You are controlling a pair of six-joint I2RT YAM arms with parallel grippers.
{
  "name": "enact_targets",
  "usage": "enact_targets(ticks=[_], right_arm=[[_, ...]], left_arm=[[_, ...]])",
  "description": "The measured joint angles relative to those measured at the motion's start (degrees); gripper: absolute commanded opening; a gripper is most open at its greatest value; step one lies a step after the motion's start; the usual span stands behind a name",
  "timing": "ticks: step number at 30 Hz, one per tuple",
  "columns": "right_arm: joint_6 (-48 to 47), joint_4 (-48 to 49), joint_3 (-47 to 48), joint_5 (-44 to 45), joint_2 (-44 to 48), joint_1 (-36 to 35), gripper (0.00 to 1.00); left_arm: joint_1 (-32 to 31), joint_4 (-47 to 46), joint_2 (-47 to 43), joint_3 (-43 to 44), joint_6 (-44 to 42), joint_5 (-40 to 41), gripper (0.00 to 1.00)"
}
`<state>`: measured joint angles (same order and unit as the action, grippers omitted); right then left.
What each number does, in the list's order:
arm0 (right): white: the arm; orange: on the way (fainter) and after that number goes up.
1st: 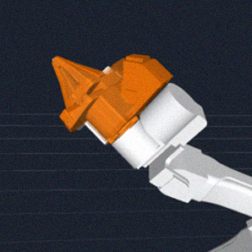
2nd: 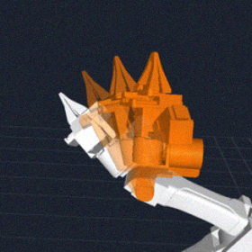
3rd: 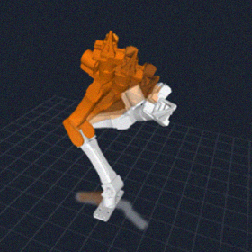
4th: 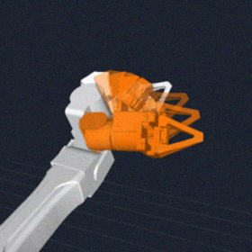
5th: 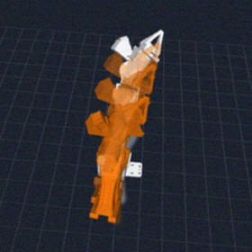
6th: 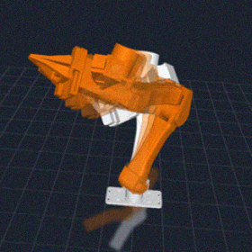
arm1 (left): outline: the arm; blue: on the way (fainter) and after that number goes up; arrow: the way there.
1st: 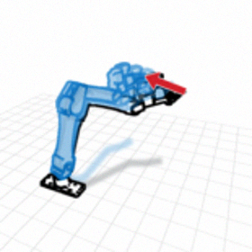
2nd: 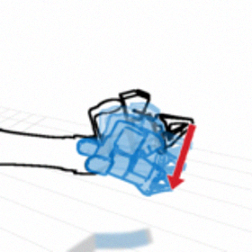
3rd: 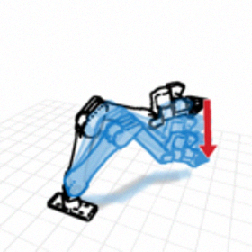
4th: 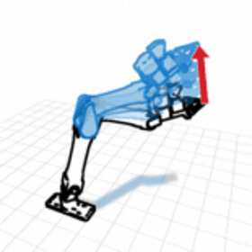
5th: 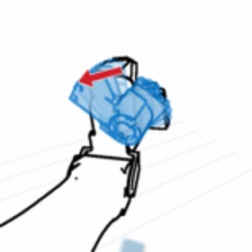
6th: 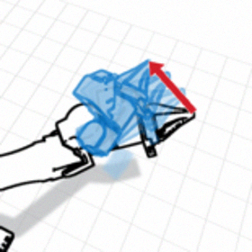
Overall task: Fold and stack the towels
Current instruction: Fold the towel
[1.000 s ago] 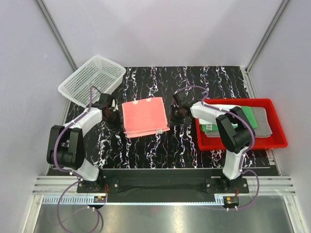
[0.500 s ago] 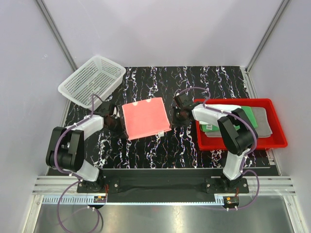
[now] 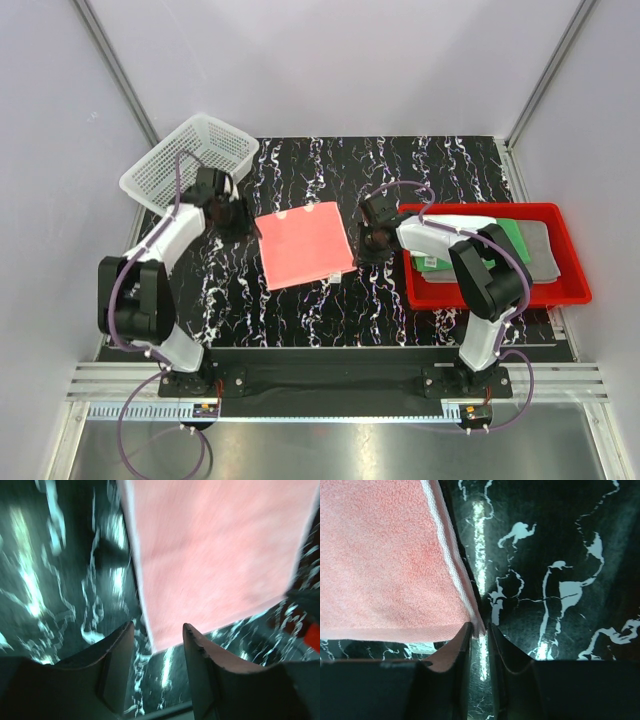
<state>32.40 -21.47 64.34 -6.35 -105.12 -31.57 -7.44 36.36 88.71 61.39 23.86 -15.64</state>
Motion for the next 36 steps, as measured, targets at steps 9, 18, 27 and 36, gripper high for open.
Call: enact_targets(ticks=[9, 18, 27, 36], right_arm=[[-2.5, -3.0, -0.4, 0.6, 1.6, 0.0, 0.43], [-16.6, -2.6, 12.1, -10.6, 1.9, 3.8, 0.63], [-31.8, -5.6, 43.8, -27.6, -21.7, 11.2, 0.56], [-37.0, -17.3, 63.5, -36.7, -41.3, 13.4, 0.49]], left_arm=[[1.1, 1.5, 15.4, 20.8, -10.8, 0.2, 0.50], [0.8, 2.1, 21.4, 23.7, -23.3, -0.6, 0.48], [1.0, 2.7, 27.6, 25.2, -27.8, -1.4, 0.47], [1.6, 3.7, 32.6, 31.7, -30.4, -2.7, 0.47]])
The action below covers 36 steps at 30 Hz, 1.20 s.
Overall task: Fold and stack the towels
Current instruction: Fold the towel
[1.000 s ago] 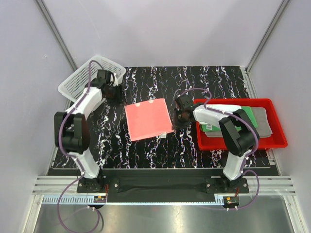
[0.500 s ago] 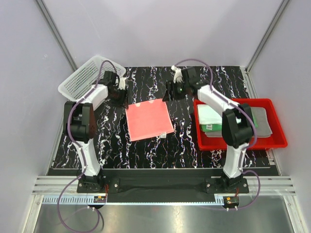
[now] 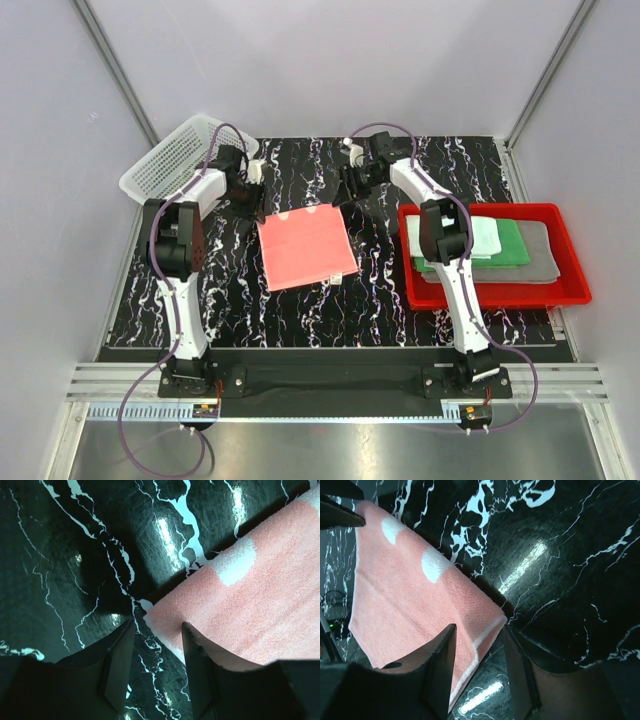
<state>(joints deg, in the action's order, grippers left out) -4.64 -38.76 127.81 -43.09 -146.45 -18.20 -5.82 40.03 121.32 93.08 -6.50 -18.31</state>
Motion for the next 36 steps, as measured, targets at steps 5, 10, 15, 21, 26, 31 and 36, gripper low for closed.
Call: enact_targets(ticks=[5, 10, 15, 21, 26, 31, 36], right_arm=[[1.1, -1.2, 3.8, -3.3, -4.5, 0.0, 0.45], [2.0, -0.9, 4.2, -3.7, -5.0, 0.0, 0.40], [2.9, 0.3, 4.2, -4.5, -5.6, 0.2, 0.26], [3.1, 2.7, 3.8, -5.0, -6.0, 0.3, 0.00], [3.0, 6.4, 0.6, -6.6, -5.4, 1.0, 0.00], [2.6, 10.9, -7.9, -6.4, -0.9, 1.9, 0.00], [2.7, 16.3, -14.9, -5.8, 3.1, 2.6, 0.00]], left_arm=[[0.2, 1.3, 2.3, 1.2, -1.3, -1.2, 0.43], [0.2, 2.1, 3.4, 2.8, -2.8, -2.1, 0.35], [0.4, 2.7, 3.9, 3.2, -3.8, -3.5, 0.19], [0.4, 5.1, 6.0, 6.5, -4.9, -5.4, 0.00], [0.4, 5.7, 6.3, 7.1, -5.1, -6.7, 0.00], [-0.3, 5.5, 6.3, 7.1, -5.1, -7.1, 0.00], [-1.1, 5.5, 4.9, 7.0, -5.1, -7.0, 0.00]])
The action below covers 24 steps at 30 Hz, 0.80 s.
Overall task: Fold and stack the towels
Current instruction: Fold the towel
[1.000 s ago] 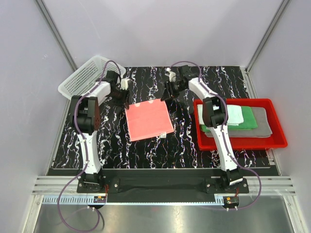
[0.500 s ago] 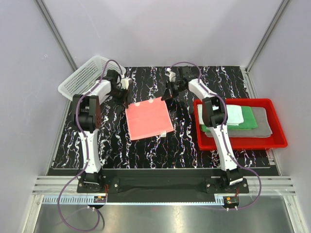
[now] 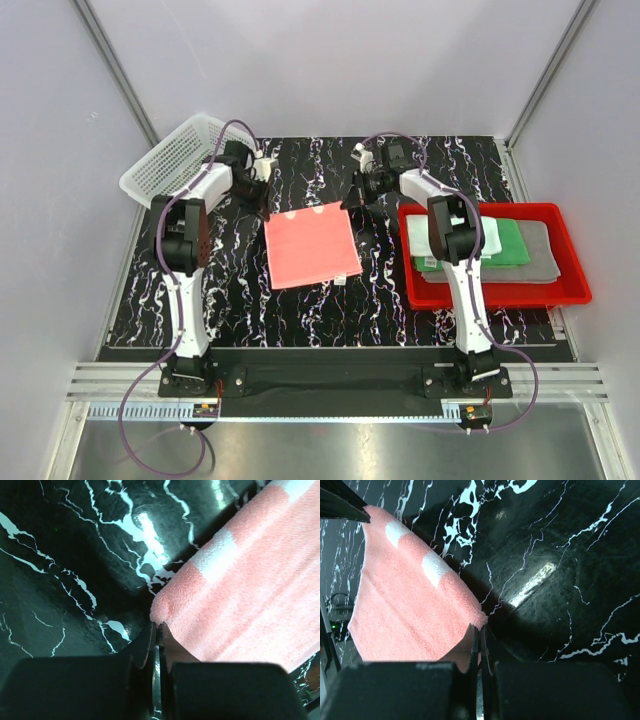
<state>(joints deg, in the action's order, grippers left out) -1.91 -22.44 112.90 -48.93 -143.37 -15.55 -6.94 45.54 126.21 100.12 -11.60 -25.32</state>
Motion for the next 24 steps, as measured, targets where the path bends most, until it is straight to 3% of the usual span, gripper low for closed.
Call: enact_targets(ticks=[12, 24], right_arm=[[0.7, 17.4, -18.1, 2.5, 13.6, 0.2, 0.00], [2.1, 49.3, -53.2, 3.5, 32.3, 0.2, 0.00]], left_arm=[[-2.6, -2.1, -11.1, -5.7, 0.0, 2.1, 0.00], [-4.5, -4.6, -22.6, -18.3, 1.1, 4.2, 0.00]])
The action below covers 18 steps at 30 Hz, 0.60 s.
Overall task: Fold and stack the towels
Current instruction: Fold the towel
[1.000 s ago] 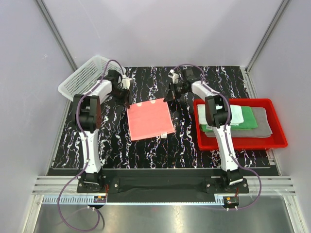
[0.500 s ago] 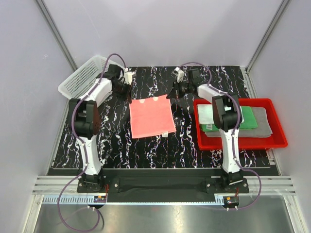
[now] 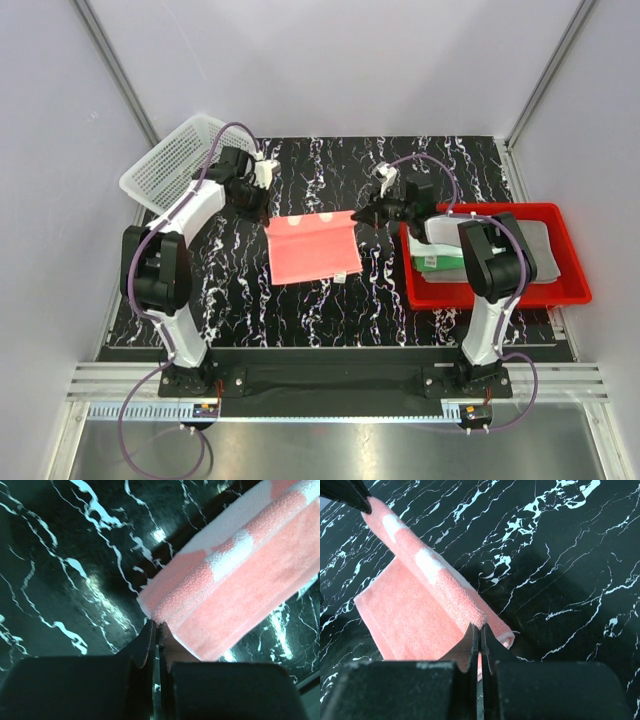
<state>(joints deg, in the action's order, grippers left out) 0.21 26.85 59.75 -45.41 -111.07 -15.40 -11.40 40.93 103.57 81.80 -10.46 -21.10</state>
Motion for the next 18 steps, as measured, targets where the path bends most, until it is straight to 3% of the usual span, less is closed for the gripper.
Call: enact_targets(ticks=[8, 18], right_arm=[[3.2, 7.9, -9.0, 0.9, 5.8, 0.0, 0.00], [6.0, 8.3, -17.7, 1.8, 15.3, 0.0, 0.00]], left_arm=[[-1.9, -0.2, -6.6, -5.1, 2.0, 0.3, 0.00], [-3.9, 0.2, -11.8, -11.1, 6.2, 0.3, 0.00]])
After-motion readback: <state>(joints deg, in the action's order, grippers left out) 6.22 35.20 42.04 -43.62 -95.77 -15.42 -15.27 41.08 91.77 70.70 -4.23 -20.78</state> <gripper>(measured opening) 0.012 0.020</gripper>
